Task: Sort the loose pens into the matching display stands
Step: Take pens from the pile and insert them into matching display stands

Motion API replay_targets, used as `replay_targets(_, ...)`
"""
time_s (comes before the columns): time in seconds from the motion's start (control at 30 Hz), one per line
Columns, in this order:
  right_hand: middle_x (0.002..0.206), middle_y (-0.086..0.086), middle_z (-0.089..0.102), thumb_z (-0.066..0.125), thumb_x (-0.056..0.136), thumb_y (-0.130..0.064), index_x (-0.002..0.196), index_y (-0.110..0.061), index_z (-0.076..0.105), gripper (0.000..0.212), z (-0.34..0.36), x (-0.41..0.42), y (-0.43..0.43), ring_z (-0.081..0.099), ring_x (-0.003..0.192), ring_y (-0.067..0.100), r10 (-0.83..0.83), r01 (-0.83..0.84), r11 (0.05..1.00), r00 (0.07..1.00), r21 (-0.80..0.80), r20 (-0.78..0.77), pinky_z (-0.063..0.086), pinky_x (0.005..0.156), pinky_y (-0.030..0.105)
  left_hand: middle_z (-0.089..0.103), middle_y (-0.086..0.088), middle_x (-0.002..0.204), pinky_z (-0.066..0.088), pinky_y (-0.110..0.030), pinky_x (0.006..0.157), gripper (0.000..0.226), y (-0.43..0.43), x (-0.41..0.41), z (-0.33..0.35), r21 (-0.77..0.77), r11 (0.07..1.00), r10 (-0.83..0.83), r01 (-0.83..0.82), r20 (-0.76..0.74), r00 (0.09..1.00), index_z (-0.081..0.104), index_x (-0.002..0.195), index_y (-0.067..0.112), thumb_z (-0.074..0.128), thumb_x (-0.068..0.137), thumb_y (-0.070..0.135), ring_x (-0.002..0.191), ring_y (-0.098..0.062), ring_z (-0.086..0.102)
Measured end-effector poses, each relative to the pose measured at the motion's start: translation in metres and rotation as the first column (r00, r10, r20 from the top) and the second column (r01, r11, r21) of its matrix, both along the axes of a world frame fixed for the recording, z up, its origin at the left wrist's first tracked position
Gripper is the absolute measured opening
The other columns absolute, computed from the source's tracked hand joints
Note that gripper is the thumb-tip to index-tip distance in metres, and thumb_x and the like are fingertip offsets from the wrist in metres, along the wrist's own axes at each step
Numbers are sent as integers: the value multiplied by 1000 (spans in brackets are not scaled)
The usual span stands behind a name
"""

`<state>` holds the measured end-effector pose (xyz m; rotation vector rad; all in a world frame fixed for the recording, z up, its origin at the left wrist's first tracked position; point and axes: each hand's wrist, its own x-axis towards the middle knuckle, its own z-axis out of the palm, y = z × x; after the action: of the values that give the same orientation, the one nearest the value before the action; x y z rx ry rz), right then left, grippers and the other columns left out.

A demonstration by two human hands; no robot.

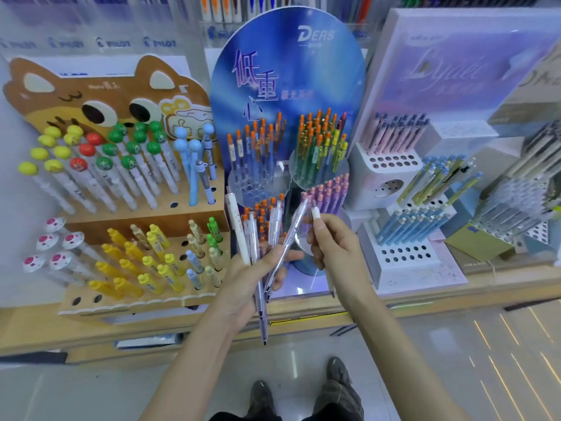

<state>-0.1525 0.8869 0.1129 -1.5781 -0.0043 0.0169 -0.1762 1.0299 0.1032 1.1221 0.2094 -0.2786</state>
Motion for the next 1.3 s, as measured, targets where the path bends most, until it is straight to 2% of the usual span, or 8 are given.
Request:
replay_targets(0.2,52,-3,50,64,88,-20,77,-6,52,21,16,5,-27,32,43,8,140,-106,982,964,156,-226,20,41,18,70,-21,92,37,-19,46,24,-31,10,6,-132,982,-146,138,-54,988,63,99,4,63,79,17,49,-11,46)
replay_targets(0.43,56,7,45,71,84,-17,73,-8,48,27,32,25,-79,54,45,20,220,-188,973,930,133,-296,51,53,29,63,-20,87,44,-21,50,27,-79,25,10,-139,968,-220,209,-66,973,61,104,4,61,77,6,54,-13,51)
replay_targets(0.6,55,6,36,75,80,-19,85,-6,54,26,40,45,-103,41,37,18,264,-246,964,886,97,-382,48,42,24,71,-1,76,49,-28,63,26,-112,34,19,-26,979,-205,204,-69,976,63,99,9,67,74,11,66,-15,64)
replay_targets(0.8,51,2,45,61,92,-28,78,-9,52,25,39,59,-126,48,40,16,139,-119,989,953,86,-271,39,41,22,67,-20,113,54,-40,91,49,-128,46,23,-27,994,-112,110,-135,984,63,115,2,78,74,25,106,-32,64)
replay_targets(0.9,51,-2,33,53,96,-26,68,-13,43,32,36,68,-132,36,44,14,45,-35,997,985,64,-166,34,43,22,69,-20,108,57,-28,79,35,-131,51,23,-96,991,-102,92,-98,990,66,106,2,61,77,19,96,-26,68)
replay_targets(1.1,64,1,62,38,102,-20,72,-6,61,41,39,77,-136,60,63,12,-33,40,992,998,119,-59,51,67,21,70,-10,114,57,-30,80,35,-130,56,23,-40,994,-102,101,-23,994,65,107,4,51,87,29,105,-24,66)
replay_targets(1.17,57,2,50,39,102,-18,73,-9,49,32,41,81,-138,52,50,15,-57,72,966,996,247,-65,52,57,27,73,-7,96,56,-30,67,37,-127,57,22,26,995,-96,97,-40,995,66,100,7,49,87,38,82,-21,70)
replay_targets(1.3,54,4,25,49,99,-17,73,-12,39,27,39,79,-139,20,44,15,54,-46,987,998,151,-46,20,41,27,36,2,56,30,-18,36,34,-123,58,20,-20,999,-50,49,-41,998,61,99,4,53,90,36,37,-6,29)
